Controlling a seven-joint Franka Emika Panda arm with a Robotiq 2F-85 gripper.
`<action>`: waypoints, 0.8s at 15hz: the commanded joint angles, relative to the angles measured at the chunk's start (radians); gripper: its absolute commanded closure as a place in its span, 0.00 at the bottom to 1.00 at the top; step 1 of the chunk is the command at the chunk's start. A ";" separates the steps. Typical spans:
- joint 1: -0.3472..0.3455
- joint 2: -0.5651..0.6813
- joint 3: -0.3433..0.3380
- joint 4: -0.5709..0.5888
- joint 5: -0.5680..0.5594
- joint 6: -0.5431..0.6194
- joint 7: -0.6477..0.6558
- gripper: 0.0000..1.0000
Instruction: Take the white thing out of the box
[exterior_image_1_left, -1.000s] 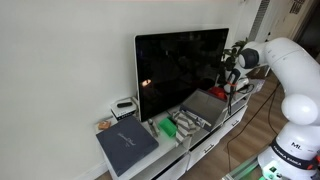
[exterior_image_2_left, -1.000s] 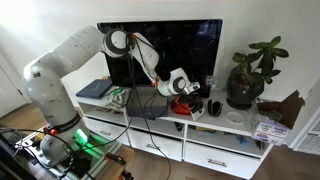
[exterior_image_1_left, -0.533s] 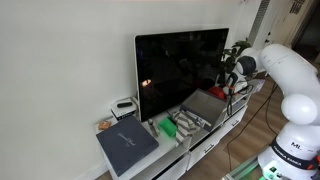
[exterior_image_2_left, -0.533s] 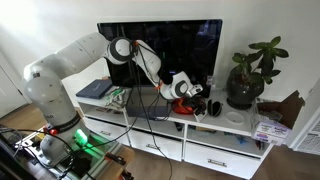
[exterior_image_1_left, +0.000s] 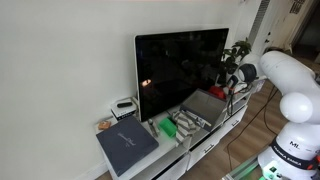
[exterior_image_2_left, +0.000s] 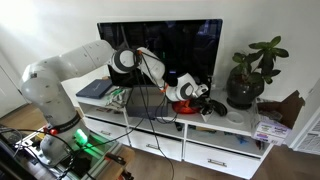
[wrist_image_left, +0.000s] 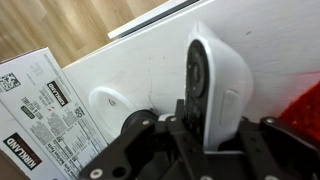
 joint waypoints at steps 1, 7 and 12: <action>-0.087 0.117 0.054 0.214 0.007 -0.022 -0.064 0.94; -0.129 0.206 0.061 0.398 0.007 -0.103 -0.086 0.94; -0.118 0.154 0.080 0.322 -0.038 -0.116 -0.072 0.37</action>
